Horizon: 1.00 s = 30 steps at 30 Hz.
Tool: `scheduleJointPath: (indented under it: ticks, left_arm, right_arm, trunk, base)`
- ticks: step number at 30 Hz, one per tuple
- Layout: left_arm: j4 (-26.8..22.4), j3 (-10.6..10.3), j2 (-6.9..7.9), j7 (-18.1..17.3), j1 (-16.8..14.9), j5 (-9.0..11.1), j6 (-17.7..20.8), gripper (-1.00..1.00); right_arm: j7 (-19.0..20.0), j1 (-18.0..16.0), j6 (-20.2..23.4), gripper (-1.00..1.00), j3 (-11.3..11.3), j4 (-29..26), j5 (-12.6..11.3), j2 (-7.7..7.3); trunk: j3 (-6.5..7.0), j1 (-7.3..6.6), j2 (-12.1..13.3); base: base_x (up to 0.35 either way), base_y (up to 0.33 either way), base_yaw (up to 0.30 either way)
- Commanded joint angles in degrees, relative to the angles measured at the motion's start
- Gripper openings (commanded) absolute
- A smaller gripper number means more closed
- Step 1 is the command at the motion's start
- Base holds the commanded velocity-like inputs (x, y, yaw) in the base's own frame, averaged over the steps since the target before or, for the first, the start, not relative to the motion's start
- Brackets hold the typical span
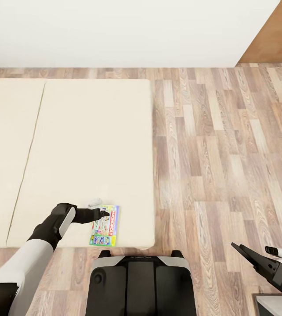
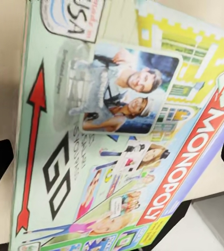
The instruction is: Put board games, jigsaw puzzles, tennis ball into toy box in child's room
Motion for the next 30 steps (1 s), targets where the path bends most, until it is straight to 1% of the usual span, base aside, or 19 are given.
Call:
scheduleJointPath:
  ticks: [1, 8, 21, 30]
  left_arm:
    - [-0.1, 0.0, 0.02, 0.0, 0.0, 0.2, 0.3, 1.0]
    - [-0.1, 0.0, 0.02, 0.0, 0.0, 0.2, 0.3, 1.0]
    - [-0.1, 0.0, 0.01, -0.1, 0.0, 0.2, 0.3, 1.0]
    - [-0.1, 0.0, -0.05, -0.1, 0.0, 0.3, 0.3, 1.0]
  right_arm:
    - [-0.1, 0.0, 0.4, 1.0, 0.0, 0.0, -0.3, -0.01]
    - [-0.1, 0.0, 0.4, 1.0, 0.0, 0.0, -0.3, 0.01]
    - [-0.1, 0.0, 0.4, 1.0, 0.0, 0.0, -0.3, 0.0]
    - [-0.1, 0.0, 0.4, 1.0, 0.0, 0.0, -0.3, -0.05]
  trunk:
    - [-0.06, 0.04, -0.1]
    - [-0.06, 0.04, -0.1]
    - [-0.06, 0.04, -0.1]
    - [-0.06, 0.04, -0.1]
  base:
    - [0.0, -0.104, 0.0]
    - [0.0, -0.134, 0.0]
    - [0.0, -0.079, 0.0]
    - [0.0, -0.029, 0.0]
